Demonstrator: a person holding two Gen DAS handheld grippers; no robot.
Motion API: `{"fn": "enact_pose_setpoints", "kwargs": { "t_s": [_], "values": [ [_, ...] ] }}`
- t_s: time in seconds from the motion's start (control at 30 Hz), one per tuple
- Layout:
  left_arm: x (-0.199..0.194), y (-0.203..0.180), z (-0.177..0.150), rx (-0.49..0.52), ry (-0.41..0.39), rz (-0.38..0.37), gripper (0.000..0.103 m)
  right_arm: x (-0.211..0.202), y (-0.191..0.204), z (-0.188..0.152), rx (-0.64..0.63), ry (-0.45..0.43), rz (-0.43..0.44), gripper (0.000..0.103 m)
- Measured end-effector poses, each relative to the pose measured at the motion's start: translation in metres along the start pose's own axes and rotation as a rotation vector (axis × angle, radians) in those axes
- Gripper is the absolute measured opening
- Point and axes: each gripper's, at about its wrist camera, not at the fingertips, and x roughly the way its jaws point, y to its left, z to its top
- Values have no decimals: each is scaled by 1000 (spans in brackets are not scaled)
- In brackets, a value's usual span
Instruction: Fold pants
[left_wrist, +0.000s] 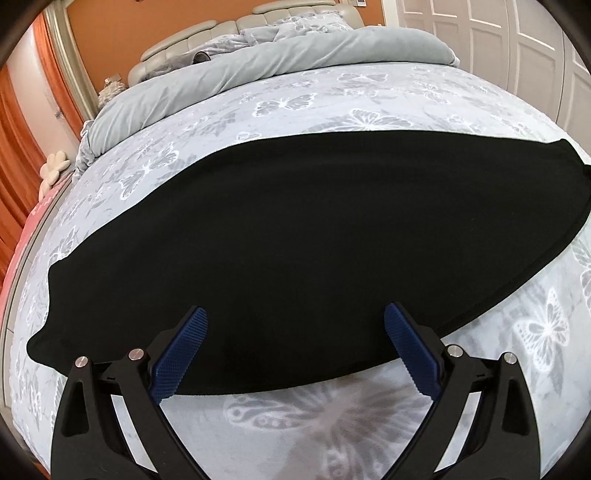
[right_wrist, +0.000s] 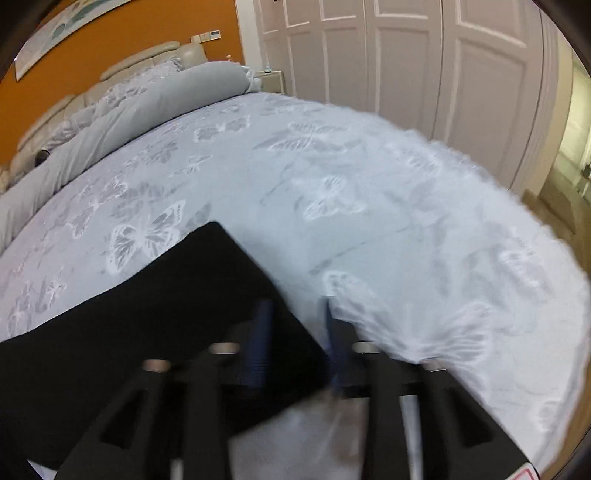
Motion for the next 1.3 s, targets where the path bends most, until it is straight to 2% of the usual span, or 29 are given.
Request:
{"fn": "enact_pose_setpoints", "kwargs": {
  "t_s": [0.03, 0.1, 0.17, 0.27, 0.33, 0.47, 0.5, 0.53, 0.57, 0.6, 0.67, 0.77, 0.87, 0.93, 1.1, 1.2, 1.3],
  "values": [
    [-2, 1, 1, -7, -4, -2, 95, -11, -3, 0, 15, -22, -2, 47],
    [-8, 5, 3, -32, -23, -7, 95, -30, -14, -9, 90, -28, 54, 62],
    [-14, 9, 6, -54, -50, -2, 95, -27, -18, -19, 130, 40, 102, 62],
    [-21, 16, 8, -74, -75, 18, 95, -6, -12, -38, 140, 153, 110, 64],
    [-24, 22, 9, -97, -77, 18, 95, -6, -5, -41, 149, 124, 101, 74],
    [-30, 36, 12, -135, -85, 16, 96, 4, 8, -34, 210, 122, 129, 75],
    [-31, 39, 13, -141, -87, 16, 96, 4, 8, -33, 228, 119, 125, 69],
    [-33, 43, 14, -152, -91, 20, 96, 5, 9, -30, 242, 109, 112, 51],
    [-35, 47, 14, -161, -96, 20, 97, 4, 11, -28, 254, 96, 108, 12],
    [-35, 49, 14, -166, -98, 24, 97, 5, 11, -25, 276, 97, 149, 12],
    [-38, 59, 14, -181, -100, 41, 97, -7, 13, -20, 335, 60, 177, 12],
    [-41, 76, 13, -222, -91, 62, 97, -42, 47, -6, 283, -22, 291, 12],
    [-43, 97, 13, -282, -80, 63, 97, -88, 111, -1, 155, -90, 425, 11],
    [-46, 111, 11, -326, -76, 57, 97, -111, 154, -6, 63, -102, 496, 12],
    [-56, 148, 5, -412, -80, 70, 97, -143, 264, -38, -168, -83, 613, 12],
    [-61, 167, -2, -451, -80, 68, 97, -147, 328, -69, -312, -52, 629, 12],
    [-64, 188, -9, -489, -73, 76, 97, -143, 376, -104, -434, -5, 640, 12]
  ]
}}
